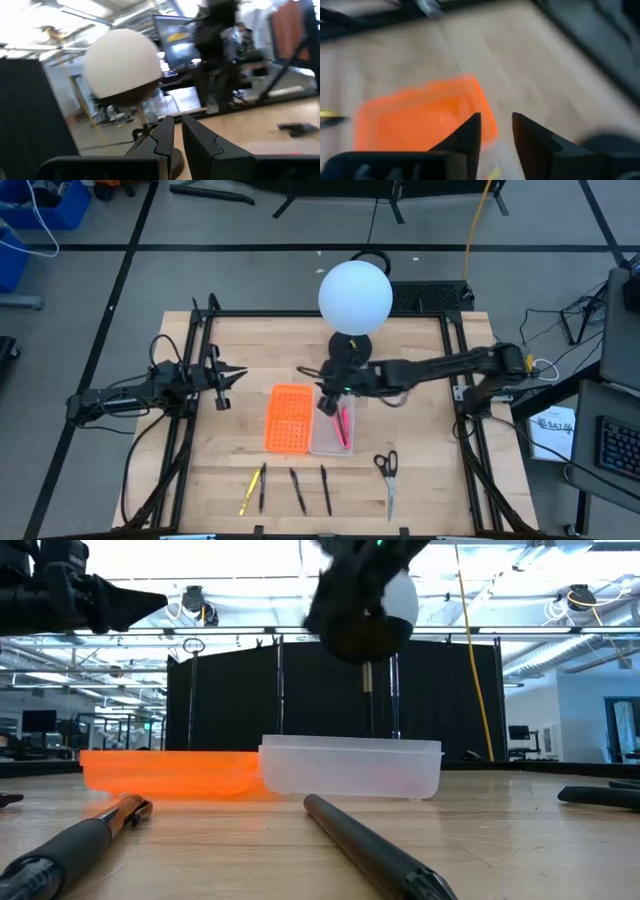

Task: Pick & place school supplies into a supply box
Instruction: Put the yellow pen into the supply box

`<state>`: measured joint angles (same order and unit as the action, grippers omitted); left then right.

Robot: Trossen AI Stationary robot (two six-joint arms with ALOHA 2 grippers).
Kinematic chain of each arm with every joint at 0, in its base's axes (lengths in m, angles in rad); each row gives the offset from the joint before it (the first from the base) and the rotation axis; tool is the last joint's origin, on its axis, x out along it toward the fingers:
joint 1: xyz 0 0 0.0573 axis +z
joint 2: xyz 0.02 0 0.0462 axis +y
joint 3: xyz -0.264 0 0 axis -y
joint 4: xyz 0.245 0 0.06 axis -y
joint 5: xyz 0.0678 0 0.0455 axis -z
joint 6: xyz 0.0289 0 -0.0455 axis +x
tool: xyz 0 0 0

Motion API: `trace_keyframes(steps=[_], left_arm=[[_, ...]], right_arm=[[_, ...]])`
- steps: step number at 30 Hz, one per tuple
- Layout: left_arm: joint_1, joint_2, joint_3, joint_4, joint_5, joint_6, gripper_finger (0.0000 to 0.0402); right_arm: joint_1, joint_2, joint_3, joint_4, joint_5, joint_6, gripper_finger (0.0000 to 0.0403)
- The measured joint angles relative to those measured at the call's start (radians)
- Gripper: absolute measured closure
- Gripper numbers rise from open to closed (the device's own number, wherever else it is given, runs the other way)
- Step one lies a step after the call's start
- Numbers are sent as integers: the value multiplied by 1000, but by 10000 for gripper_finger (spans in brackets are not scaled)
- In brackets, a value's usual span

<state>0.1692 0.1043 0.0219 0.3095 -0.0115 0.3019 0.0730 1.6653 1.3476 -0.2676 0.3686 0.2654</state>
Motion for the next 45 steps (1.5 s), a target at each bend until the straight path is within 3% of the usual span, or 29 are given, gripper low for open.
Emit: trace_keyframes(steps=[2, 6, 10, 16, 22, 28, 35, 45], left_arm=[[0, 0, 0, 8, -44, -43, 355], [0, 0, 0, 9, -100, -64, 355], [0, 0, 0, 6, -146, -31, 355], [0, 0, 0, -23, -248, -55, 355], [0, 0, 0, -64, -345, -121, 355], [0, 0, 0, -103, -364, -184, 355], [0, 0, 0, -253, -348, -250, 355], [-1, 85, 2, -286, -296, -448, 355]], right_arm=[[28, -65, -84, 137, -25, -107, 333], [37, -186, -315, 389, -195, -229, 393], [-8, -344, -510, 491, -241, -142, 394], [-64, -563, -752, 536, -268, -209, 402], [-97, -691, -835, 556, -435, -284, 402], [-84, -771, -950, 710, -502, -393, 403], [-99, -821, -1120, 955, -504, -390, 403], [-126, -824, -1126, 958, -504, -511, 403]])
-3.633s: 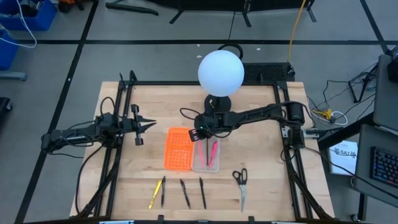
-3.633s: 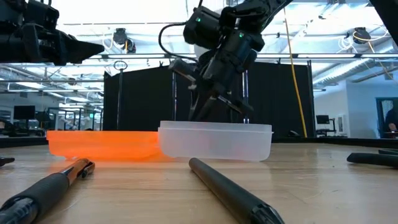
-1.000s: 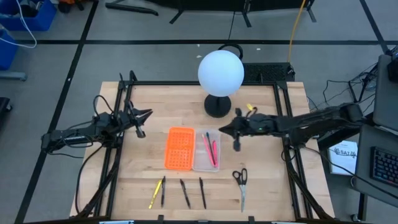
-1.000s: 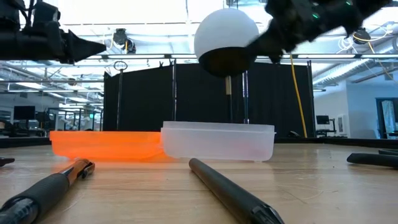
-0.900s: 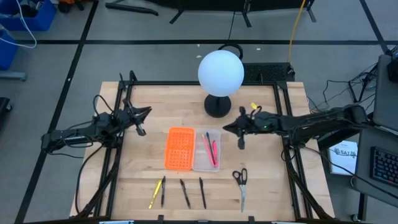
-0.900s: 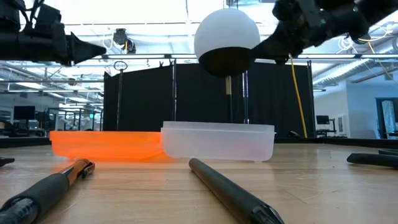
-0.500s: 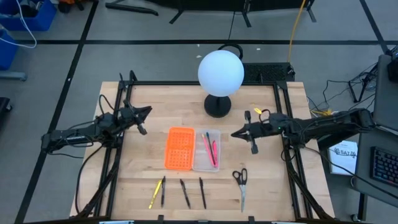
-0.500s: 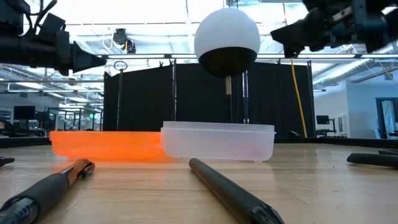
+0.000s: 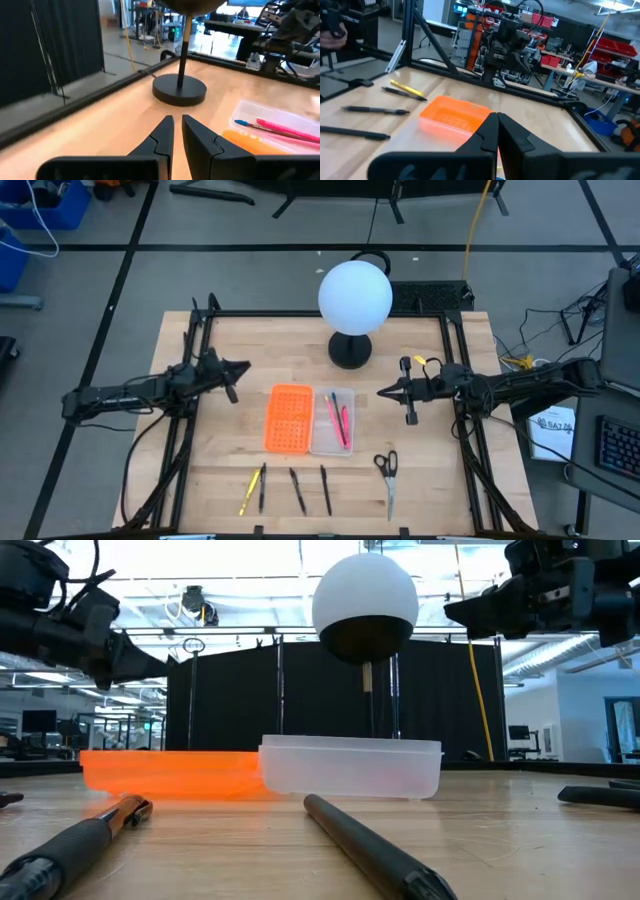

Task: Pick & place school supplies into a supply box
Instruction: Put the yellow pen into the supply box

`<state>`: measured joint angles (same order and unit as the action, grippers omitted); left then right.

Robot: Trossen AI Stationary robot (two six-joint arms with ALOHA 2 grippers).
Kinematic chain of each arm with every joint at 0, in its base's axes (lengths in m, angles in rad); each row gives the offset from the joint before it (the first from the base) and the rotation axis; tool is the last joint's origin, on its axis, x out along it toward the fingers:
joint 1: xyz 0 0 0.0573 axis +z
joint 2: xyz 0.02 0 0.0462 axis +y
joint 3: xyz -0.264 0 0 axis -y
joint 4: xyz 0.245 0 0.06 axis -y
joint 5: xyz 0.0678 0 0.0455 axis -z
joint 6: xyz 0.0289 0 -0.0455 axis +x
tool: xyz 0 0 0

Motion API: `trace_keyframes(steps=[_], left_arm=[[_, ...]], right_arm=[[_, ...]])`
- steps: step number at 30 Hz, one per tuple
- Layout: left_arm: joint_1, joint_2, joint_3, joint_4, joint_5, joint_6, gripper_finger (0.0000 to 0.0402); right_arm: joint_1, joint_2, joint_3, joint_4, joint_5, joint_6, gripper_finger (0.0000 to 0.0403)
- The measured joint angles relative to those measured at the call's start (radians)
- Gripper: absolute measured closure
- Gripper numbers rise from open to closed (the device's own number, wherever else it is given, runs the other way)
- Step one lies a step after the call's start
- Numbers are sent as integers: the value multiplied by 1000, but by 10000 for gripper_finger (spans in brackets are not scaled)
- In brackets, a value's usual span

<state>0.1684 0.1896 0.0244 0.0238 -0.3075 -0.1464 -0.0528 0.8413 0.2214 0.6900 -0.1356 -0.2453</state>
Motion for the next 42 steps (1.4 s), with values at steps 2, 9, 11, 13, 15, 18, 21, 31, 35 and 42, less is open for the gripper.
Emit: trace_keyframes(steps=[2, 9, 11, 13, 15, 18, 21, 31, 35, 42], left_arm=[[0, 26, 27, -86, 11, -43, 355], [-39, 155, 265, -497, -9, -230, 366], [-74, 196, 353, -541, -12, -260, 388], [-115, 249, 449, -580, -32, -287, 395], [-159, 306, 553, -656, -88, -344, 395], [-230, 435, 694, -831, -157, -484, 397], [-315, 581, 802, -1019, -179, -666, 398], [-714, 1028, 1013, -1286, -87, -1300, 399], [-906, 1148, 1128, -1320, -139, -1508, 399], [-1056, 1335, 1224, -1375, -96, -1818, 399]], right_arm=[[0, 0, 0, 0, 0, -11, 403], [0, -3, 0, -13, 0, -11, 403], [0, -5, 0, -7, 0, -11, 403], [0, -7, 0, 2, 0, -11, 403], [2, -13, 0, 1, 0, -10, 403], [2, -20, 0, 2, 0, -5, 403], [2, -28, 0, 2, 0, -4, 403], [2, -81, 0, -106, -1, -28, 403], [0, -134, 0, -111, -79, 4, 403], [0, -189, 0, -111, -211, 84, 403]])
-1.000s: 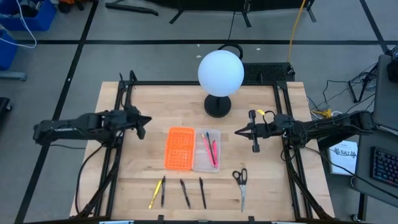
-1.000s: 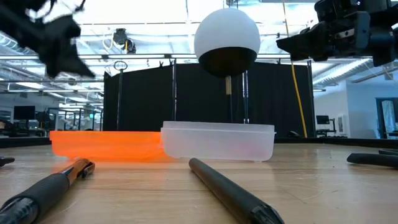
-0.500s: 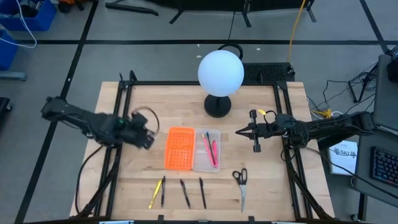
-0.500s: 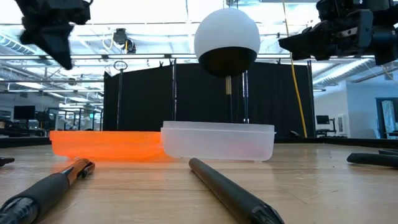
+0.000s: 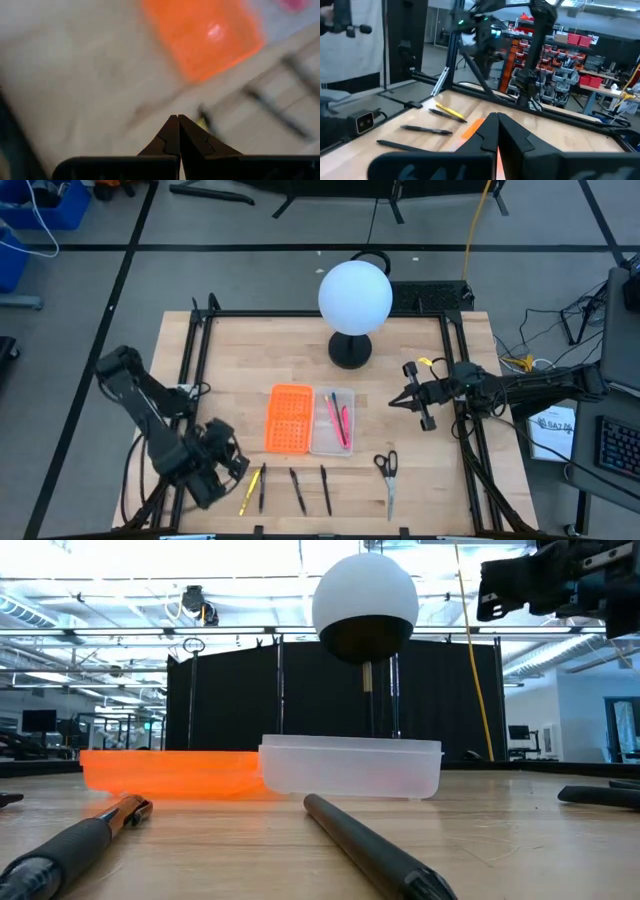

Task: Pick & place school supplies into a supply box
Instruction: Put the yellow pen into the supply box

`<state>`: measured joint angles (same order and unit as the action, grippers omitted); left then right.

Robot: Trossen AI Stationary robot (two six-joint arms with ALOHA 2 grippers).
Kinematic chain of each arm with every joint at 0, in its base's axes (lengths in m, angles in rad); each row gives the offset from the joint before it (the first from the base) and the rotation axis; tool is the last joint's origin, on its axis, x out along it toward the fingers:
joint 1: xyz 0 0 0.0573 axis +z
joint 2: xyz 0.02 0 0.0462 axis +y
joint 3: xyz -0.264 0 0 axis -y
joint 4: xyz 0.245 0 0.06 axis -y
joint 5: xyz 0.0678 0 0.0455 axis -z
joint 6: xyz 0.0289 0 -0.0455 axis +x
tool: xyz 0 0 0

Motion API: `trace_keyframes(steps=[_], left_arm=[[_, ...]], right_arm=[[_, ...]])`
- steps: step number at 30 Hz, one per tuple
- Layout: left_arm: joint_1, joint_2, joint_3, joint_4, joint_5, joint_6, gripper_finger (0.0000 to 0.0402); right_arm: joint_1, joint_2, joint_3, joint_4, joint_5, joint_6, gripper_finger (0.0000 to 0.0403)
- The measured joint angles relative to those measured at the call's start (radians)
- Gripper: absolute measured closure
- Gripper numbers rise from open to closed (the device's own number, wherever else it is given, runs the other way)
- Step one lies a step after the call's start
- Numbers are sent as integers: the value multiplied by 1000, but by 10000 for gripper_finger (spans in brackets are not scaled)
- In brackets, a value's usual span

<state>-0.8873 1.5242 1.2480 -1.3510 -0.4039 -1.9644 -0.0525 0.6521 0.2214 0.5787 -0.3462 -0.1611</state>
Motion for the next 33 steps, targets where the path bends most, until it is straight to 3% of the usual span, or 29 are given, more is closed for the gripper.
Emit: trace_keyframes(steps=[6, 14, 18, 24, 33], left_arm=[[-21, 139, 0, 109, 221, -62, 385], [-16, 257, 0, 286, 230, -30, 383], [-14, 285, -1, 382, 294, 10, 368], [-8, 304, -1, 492, 318, 33, 303], [28, 308, -1, 487, 352, 41, 193]], right_arm=[[0, -2, 0, 0, 2, 8, 403], [0, -2, 0, 9, 3, 3, 403], [0, -2, 0, 12, 4, 3, 403], [0, -2, 0, 12, 4, -9, 403], [0, -2, 0, 16, 4, -62, 403]])
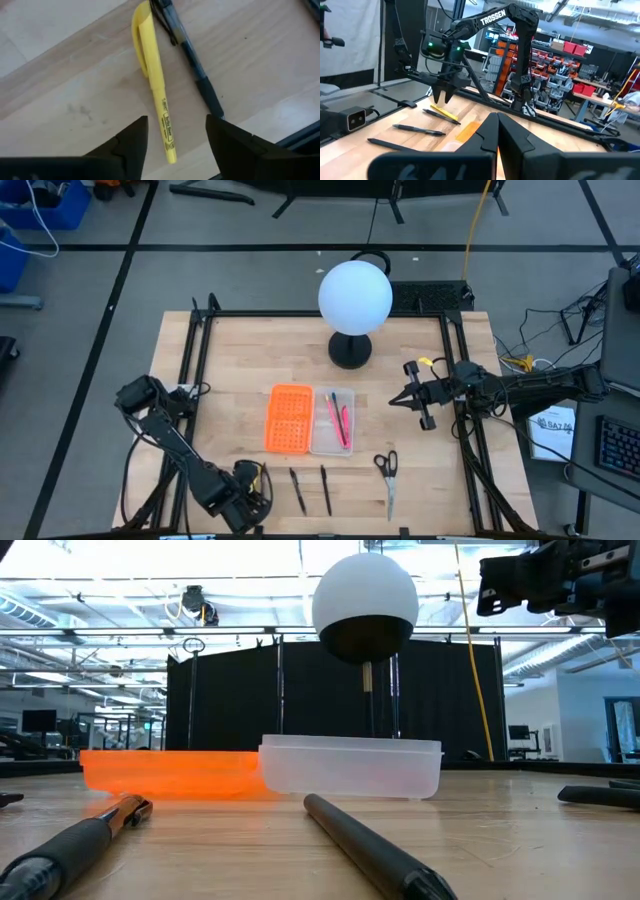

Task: Pick & place school supplies into a supply box
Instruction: Put the yellow pen into the supply box

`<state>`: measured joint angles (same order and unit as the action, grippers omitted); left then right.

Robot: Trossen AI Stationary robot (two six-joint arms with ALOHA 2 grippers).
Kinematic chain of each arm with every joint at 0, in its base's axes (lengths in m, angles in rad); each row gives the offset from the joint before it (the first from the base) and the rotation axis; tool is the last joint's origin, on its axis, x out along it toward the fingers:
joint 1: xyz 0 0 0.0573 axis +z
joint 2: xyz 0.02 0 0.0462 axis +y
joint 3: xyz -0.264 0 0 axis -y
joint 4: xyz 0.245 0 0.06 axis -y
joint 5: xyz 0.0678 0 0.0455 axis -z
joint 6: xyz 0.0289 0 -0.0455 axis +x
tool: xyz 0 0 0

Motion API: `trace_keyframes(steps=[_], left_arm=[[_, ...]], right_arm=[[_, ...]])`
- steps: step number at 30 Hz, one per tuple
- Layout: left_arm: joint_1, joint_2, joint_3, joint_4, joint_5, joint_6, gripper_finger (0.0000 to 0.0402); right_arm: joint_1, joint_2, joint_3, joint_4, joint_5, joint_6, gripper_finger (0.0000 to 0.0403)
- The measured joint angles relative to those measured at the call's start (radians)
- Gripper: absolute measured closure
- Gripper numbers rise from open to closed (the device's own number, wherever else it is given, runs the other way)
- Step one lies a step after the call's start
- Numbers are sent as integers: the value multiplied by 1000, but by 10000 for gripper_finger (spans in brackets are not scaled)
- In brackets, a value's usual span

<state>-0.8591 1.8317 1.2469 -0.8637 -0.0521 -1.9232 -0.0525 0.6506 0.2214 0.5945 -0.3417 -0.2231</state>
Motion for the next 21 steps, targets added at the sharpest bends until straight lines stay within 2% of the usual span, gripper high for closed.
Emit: trace_keyframes(steps=[4, 7, 12, 17, 21], left_arm=[[11, 23, 0, 3, 15, 21, 187], [15, 54, 0, 5, 79, 61, 192], [22, 110, 2, 14, 154, 113, 213], [24, 133, 5, 38, 163, 135, 235], [25, 138, 3, 58, 163, 134, 268]], right_arm=[[0, 0, 0, 14, 0, -28, 403], [0, 0, 0, 18, 1, -32, 403], [0, 0, 1, 24, 2, -32, 403], [0, 0, 1, 24, 3, -31, 403], [0, 0, 1, 23, 3, -27, 403]])
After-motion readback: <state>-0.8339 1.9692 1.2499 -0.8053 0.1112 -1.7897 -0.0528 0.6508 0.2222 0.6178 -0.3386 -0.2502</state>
